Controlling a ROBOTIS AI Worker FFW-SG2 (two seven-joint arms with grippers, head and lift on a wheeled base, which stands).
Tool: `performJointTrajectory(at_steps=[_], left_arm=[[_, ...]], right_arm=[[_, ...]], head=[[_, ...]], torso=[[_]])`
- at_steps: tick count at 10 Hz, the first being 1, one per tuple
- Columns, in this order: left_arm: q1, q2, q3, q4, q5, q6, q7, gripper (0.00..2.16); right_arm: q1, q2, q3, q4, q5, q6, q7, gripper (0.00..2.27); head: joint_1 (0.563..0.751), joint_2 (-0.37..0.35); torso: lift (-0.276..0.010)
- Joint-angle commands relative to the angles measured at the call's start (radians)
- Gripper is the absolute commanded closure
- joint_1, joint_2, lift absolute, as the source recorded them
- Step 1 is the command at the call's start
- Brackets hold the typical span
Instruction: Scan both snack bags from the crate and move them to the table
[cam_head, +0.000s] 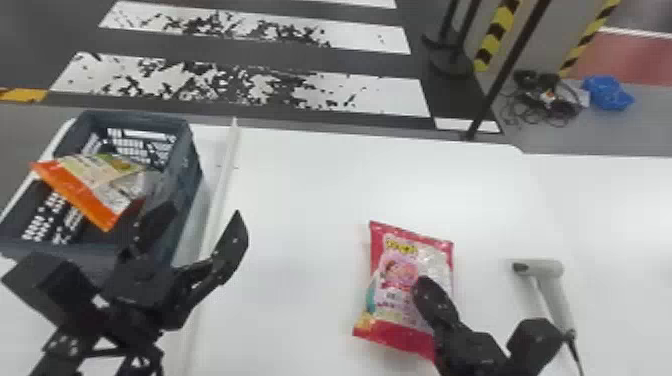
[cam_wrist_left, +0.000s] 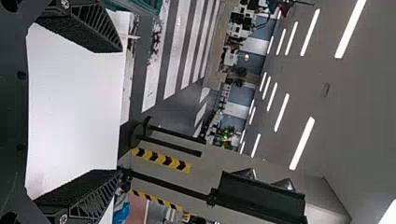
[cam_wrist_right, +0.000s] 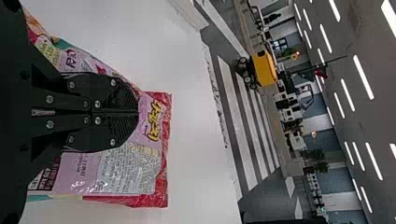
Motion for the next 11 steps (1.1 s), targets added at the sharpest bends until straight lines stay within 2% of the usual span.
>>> performJointTrajectory(at_steps=[1, 4, 8, 11], left_arm=[[0.003, 0.0, -0.007, 0.0, 0.001, -0.008, -0.001, 0.07], [0.01, 0.0, -0.018, 0.002, 0.001, -0.021, -0.004, 0.07], [0.011, 0.0, -0.026, 0.002, -0.002, -0.021, -0.008, 0.07], [0.011, 0.005, -0.027, 0.002, -0.004, -0.021, -0.01, 0.07]], right_arm=[[0.02, -0.001, 0.005, 0.01, -0.001, -0.023, 0.012, 2.25], [0.012, -0.007, 0.003, 0.058, -0.001, -0.048, 0.015, 2.25], [-0.068, -0.01, -0.017, 0.111, 0.034, -0.045, 0.018, 2.25], [-0.117, -0.036, -0.034, 0.153, 0.046, -0.014, 0.029, 2.25]], head=[[0.695, -0.116], [0.695, -0.126], [0.695, -0.146], [0.695, -0.173]], torso=[[-0.087], [-0.087], [-0.087], [-0.087]])
